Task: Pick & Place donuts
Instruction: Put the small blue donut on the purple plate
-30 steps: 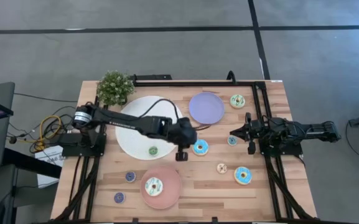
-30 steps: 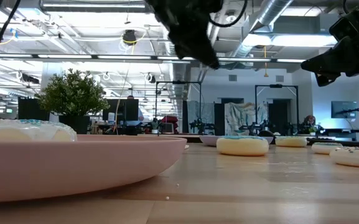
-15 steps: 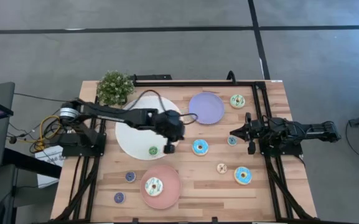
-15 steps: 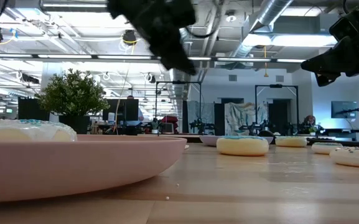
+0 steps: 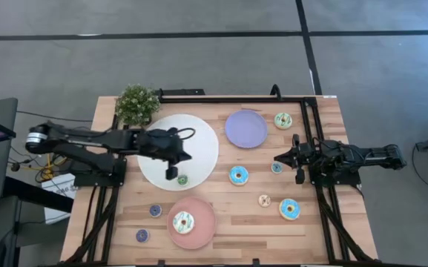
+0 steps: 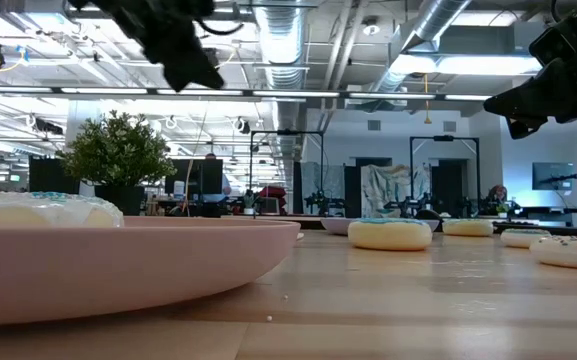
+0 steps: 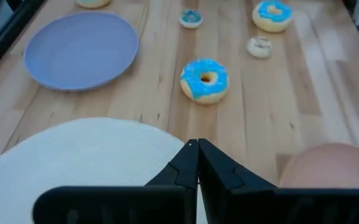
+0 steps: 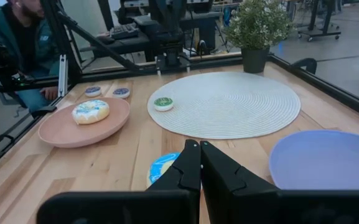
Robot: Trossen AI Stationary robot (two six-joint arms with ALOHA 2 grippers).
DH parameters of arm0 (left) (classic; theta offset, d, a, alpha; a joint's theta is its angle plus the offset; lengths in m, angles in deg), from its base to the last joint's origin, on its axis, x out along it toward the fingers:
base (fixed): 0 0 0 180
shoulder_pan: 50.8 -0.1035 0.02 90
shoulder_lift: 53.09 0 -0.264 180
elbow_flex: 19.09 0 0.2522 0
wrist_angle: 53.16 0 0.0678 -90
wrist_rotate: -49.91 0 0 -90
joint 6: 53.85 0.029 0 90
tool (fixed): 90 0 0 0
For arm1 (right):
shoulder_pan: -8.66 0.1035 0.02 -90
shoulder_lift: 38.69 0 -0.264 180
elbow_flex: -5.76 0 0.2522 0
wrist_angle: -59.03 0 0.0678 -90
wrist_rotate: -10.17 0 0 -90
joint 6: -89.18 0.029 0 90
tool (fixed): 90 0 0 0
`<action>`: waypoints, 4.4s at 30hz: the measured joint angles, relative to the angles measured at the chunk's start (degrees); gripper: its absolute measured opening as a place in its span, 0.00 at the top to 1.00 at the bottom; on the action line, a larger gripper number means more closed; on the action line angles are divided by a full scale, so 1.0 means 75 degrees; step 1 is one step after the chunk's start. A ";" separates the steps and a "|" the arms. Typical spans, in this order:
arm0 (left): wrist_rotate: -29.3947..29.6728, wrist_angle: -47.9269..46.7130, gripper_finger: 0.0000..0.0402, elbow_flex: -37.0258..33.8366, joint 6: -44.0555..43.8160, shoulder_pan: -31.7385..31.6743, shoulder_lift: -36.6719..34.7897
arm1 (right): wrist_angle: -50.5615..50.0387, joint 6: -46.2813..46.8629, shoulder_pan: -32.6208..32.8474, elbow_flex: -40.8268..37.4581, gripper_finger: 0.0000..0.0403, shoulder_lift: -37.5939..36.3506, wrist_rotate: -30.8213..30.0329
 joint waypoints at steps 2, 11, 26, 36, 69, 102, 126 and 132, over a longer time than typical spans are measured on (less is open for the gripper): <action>0.0004 -0.0074 1.00 -0.0106 -0.0029 0.0093 -0.0356 | 0.0003 0.0000 0.0000 0.0000 1.00 0.0002 0.0000; 0.0569 -0.0970 1.00 -0.0142 -0.0211 0.0564 -0.1120 | 0.0061 0.0000 0.0001 -0.0009 1.00 0.0000 0.0000; 0.0593 -0.1329 1.00 -0.0145 -0.0550 0.1065 -0.1133 | 0.1192 0.0617 -0.0084 -0.0033 1.00 0.0126 -0.0337; 0.0379 -0.1268 1.00 -0.0886 -0.0255 0.1077 -0.1782 | 0.2440 0.0456 0.0613 0.1676 1.00 0.3468 -0.1754; 0.0738 -0.0505 1.00 -0.2345 -0.0115 0.1074 -0.4264 | -0.7254 0.8779 0.0069 0.6381 0.56 1.0335 -0.0535; 0.0974 -0.0447 1.00 -0.2345 -0.0432 0.1074 -0.4263 | -0.3904 0.8058 -0.1059 0.3955 0.25 1.0210 0.0736; 0.1030 -0.0449 1.00 -0.2345 -0.0432 0.1074 -0.4263 | -0.3550 0.7795 -0.1006 0.4085 0.29 1.0681 0.0726; 0.1156 -0.0454 1.00 -0.2345 -0.0432 0.1074 -0.4263 | -0.3570 0.7795 -0.0992 0.4074 0.39 1.0751 0.0788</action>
